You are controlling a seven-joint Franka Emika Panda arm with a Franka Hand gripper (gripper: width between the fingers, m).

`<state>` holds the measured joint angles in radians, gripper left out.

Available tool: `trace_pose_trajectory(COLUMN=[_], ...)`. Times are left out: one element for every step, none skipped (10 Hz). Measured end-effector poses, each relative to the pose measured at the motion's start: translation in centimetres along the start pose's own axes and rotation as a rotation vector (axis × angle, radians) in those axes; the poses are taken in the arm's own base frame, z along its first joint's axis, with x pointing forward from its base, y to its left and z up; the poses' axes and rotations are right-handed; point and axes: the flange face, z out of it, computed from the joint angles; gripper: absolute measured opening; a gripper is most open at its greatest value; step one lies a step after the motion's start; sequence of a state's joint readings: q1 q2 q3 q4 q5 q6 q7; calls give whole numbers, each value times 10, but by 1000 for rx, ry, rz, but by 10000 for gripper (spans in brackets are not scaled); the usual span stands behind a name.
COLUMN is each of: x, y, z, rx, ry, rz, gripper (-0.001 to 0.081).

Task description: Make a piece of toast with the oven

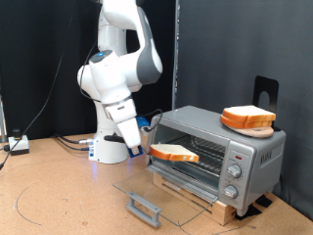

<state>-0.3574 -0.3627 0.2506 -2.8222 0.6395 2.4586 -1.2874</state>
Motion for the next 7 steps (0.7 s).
trace_pose_trajectory(x=[10,19,26,31,34,33,29], y=[-12,-24,-35,-46,-53,-56,-54], z=[4,7,11,15,18,21,22], rx=[-3,-2,0,-1,-4,-13,-34], ry=[-1,-9,-23,-39,-56,-73,-91], rz=[-18,-27,-28,-28,-33,-48,-65], gripper=[396,396,396,396,396,396,396])
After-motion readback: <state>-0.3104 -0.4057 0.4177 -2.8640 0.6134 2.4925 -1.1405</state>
